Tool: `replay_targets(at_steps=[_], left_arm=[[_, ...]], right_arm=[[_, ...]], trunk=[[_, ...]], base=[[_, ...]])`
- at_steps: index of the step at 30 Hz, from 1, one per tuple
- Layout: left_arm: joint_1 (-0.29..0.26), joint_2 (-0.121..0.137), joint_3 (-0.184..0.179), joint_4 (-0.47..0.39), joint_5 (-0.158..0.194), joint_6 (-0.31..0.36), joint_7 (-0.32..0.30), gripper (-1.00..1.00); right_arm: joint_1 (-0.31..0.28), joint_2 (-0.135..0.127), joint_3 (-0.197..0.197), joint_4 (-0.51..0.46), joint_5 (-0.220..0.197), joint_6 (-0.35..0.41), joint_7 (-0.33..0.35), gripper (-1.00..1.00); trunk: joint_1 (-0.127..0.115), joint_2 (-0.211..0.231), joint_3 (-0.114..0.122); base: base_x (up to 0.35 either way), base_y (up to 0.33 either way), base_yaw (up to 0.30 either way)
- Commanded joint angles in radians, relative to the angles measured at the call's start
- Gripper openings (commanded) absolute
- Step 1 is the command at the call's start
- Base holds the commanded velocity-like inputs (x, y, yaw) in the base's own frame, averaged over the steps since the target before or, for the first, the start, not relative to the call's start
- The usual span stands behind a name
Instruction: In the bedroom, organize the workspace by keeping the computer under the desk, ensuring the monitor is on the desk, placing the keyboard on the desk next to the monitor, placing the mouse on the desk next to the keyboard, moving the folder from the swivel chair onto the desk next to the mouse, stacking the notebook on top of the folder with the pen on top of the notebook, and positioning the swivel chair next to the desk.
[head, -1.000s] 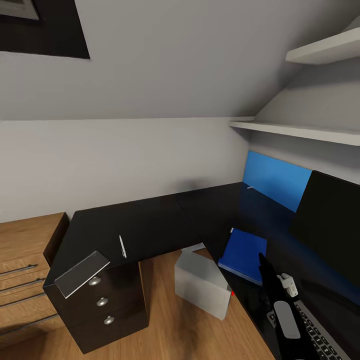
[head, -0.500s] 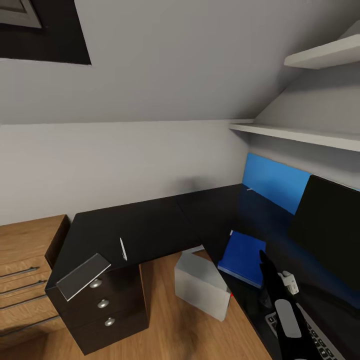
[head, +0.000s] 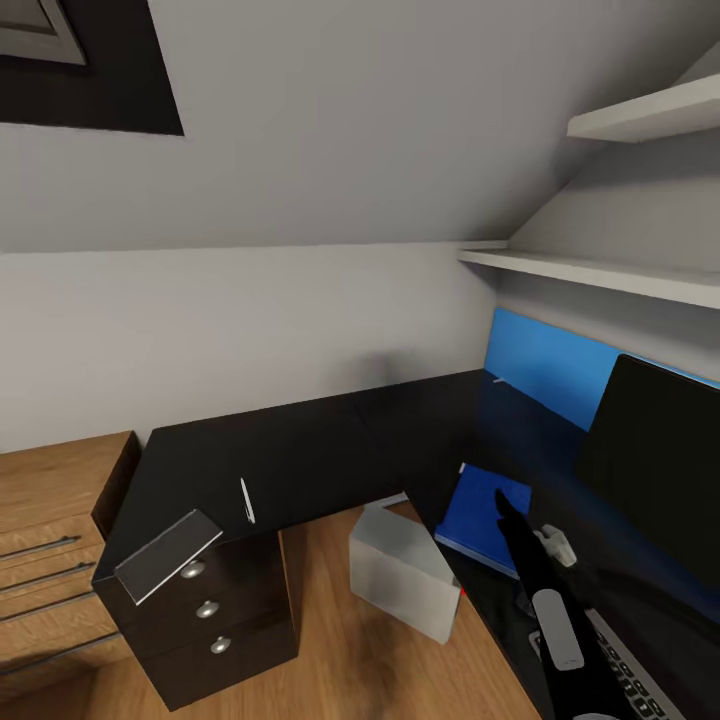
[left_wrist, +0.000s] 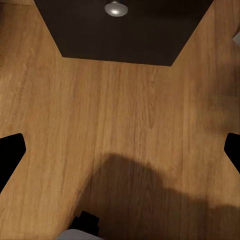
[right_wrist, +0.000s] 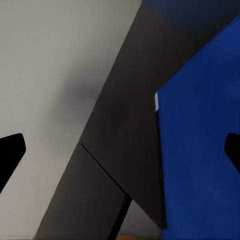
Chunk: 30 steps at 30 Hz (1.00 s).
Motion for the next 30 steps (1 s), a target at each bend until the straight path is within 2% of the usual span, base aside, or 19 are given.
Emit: replay_targets(at_steps=[1,5,10,12,17,18,21,23,25,27,30], left_arm=[[0.000,-0.001,0.001,0.000,0.010,-0.002,0.001,1.00],[0.000,-0.001,0.001,0.000,0.010,-0.002,0.002,1.00],[0.000,-0.001,0.001,0.002,0.010,-0.001,0.002,1.00],[0.000,-0.001,0.000,0.002,0.009,-0.001,0.002,1.00],[0.000,-0.003,0.000,0.002,0.009,-0.001,0.002,1.00],[0.000,-0.003,0.000,0.002,0.009,-0.001,0.002,1.00],[0.000,-0.003,0.000,0.002,0.009,-0.001,0.002,1.00],[0.000,-0.003,0.000,0.002,0.009,-0.001,0.002,1.00],[0.000,-0.004,0.000,0.002,0.009,0.000,0.002,1.00],[0.000,-0.004,0.000,0.002,0.009,0.000,0.002,1.00],[0.000,-0.004,0.000,0.002,0.009,0.000,0.002,1.00]], right_arm=[[-0.001,0.001,-0.001,0.000,-0.002,0.005,0.006,1.00],[0.000,0.001,0.008,-0.001,0.048,0.007,0.003,1.00],[0.001,0.004,0.029,-0.001,0.142,0.009,0.002,1.00],[0.001,0.005,0.039,-0.001,0.158,0.011,0.002,1.00],[0.001,-0.002,0.143,-0.005,0.214,0.043,-0.012,1.00],[0.001,-0.005,0.176,-0.009,0.240,0.068,-0.031,1.00],[0.001,-0.011,0.209,-0.026,0.283,0.121,-0.079,1.00],[0.001,-0.013,0.223,-0.047,0.312,0.166,-0.116,1.00],[0.001,-0.015,0.238,-0.103,0.366,0.262,-0.174,1.00],[0.001,-0.016,0.241,-0.131,0.393,0.304,-0.190,1.00],[0.002,-0.018,0.244,-0.183,0.456,0.380,-0.206,1.00]], trunk=[[0.000,-0.001,-0.001],[0.000,-0.001,-0.001],[0.000,-0.001,-0.001],[0.000,-0.001,-0.001],[0.000,-0.001,-0.001],[0.000,-0.001,-0.001],[0.000,-0.001,-0.001],[0.000,-0.001,-0.001],[0.000,-0.001,-0.001],[0.000,-0.001,-0.001],[0.000,-0.001,-0.001]], base=[[0.000,0.000,0.000],[0.000,0.000,0.000],[0.000,0.000,0.000],[0.000,0.000,0.000],[0.000,0.000,0.000],[0.000,0.000,0.000],[0.000,0.000,0.000],[0.000,0.000,0.000],[0.000,0.000,0.000],[0.000,0.000,0.000],[0.000,0.000,0.000]])
